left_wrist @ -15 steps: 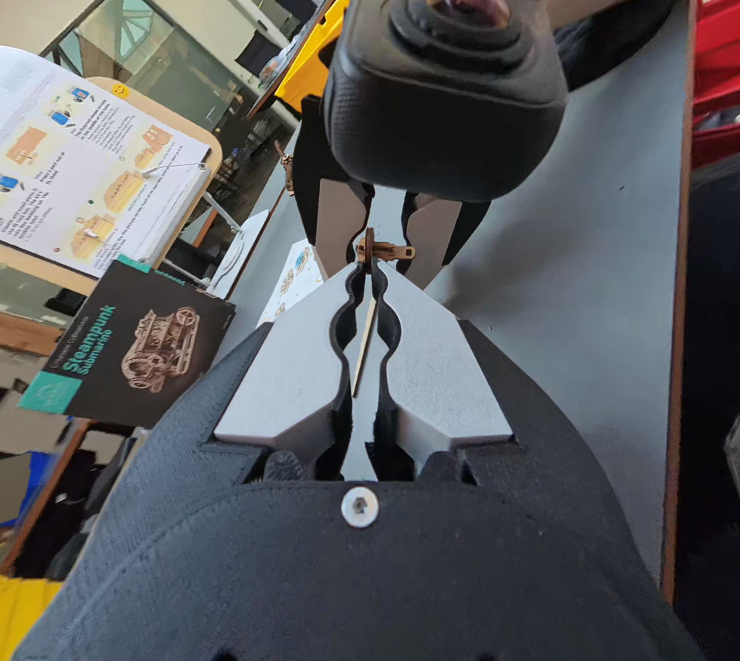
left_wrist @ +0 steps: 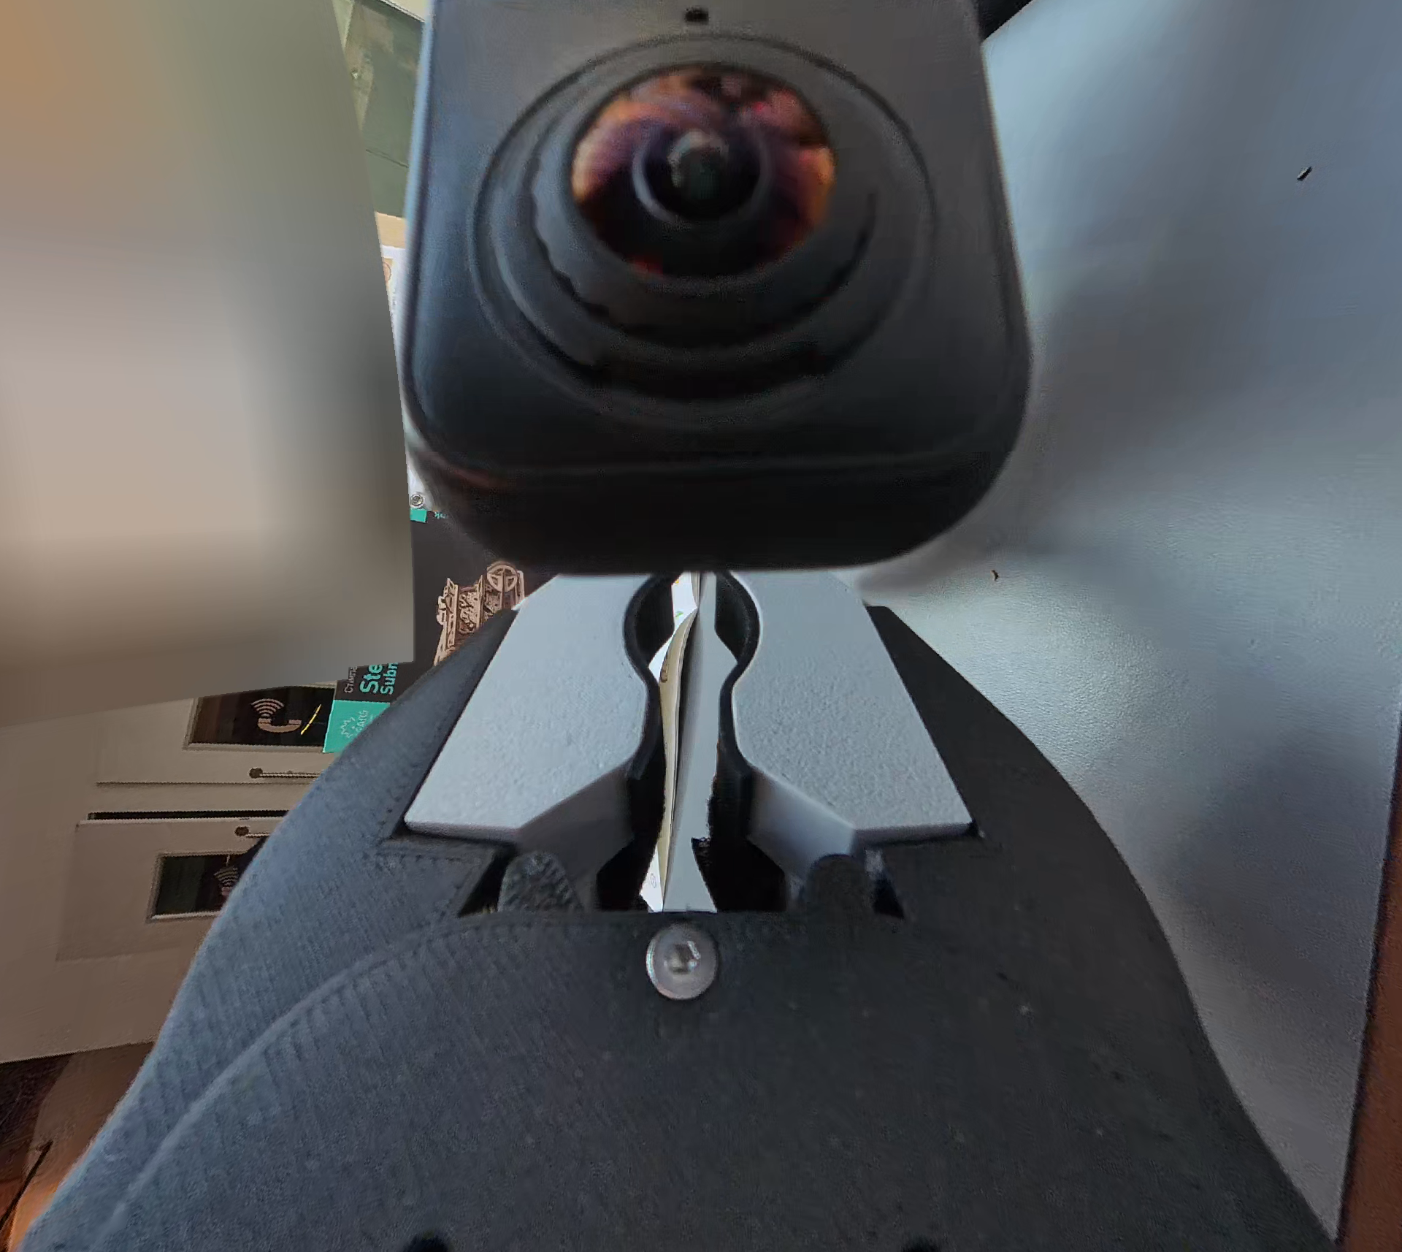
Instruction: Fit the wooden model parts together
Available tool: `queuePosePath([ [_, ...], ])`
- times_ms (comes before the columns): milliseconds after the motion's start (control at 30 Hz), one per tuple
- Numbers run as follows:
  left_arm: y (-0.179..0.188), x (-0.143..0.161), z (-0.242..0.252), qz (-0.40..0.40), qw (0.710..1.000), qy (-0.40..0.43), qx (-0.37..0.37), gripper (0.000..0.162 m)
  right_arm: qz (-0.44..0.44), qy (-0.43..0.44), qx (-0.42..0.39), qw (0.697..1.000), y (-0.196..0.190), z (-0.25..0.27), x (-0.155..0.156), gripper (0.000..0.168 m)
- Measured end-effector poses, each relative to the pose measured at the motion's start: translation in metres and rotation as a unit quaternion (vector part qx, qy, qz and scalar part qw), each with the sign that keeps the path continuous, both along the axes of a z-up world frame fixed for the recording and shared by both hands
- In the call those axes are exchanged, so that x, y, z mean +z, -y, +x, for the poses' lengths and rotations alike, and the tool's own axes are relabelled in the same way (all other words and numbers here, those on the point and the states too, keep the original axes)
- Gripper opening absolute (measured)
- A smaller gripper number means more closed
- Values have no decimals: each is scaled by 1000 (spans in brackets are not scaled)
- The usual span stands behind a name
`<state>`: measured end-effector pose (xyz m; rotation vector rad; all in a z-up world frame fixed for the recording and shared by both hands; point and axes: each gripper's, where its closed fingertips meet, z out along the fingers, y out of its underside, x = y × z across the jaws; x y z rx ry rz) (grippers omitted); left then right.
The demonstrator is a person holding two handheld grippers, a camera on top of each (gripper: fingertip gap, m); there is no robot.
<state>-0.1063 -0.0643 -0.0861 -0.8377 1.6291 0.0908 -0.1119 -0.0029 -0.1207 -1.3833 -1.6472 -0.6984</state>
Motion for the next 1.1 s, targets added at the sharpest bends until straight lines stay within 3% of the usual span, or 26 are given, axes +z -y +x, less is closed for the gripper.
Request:
queuePosePath([
  [133,-1,6,-6,-20,999,34,-1,1,12,-34,19,999,2,-5,13,0],
  [300,0,20,-15,-144,980,134,-11,0,28,-77,39,996,3,-9,28,0],
  [400,0,23,-18,-171,971,164,-26,0,18,-92,55,994,7,-15,27,0],
  [533,-6,21,-18,-110,983,146,-15,0,0,-81,37,996,0,-9,15,1],
  [567,-8,19,-18,-85,988,131,-6,0,-5,-75,26,997,-3,-5,12,9],
  [667,-15,10,-21,14,998,54,31,0,32,-74,34,996,-6,-2,25,22],
  [800,-14,4,-18,105,993,-14,44,0,76,-46,65,994,4,-13,33,23],
  [1100,-16,0,-20,118,990,-49,65,1,98,3,82,992,7,-15,26,11],
])
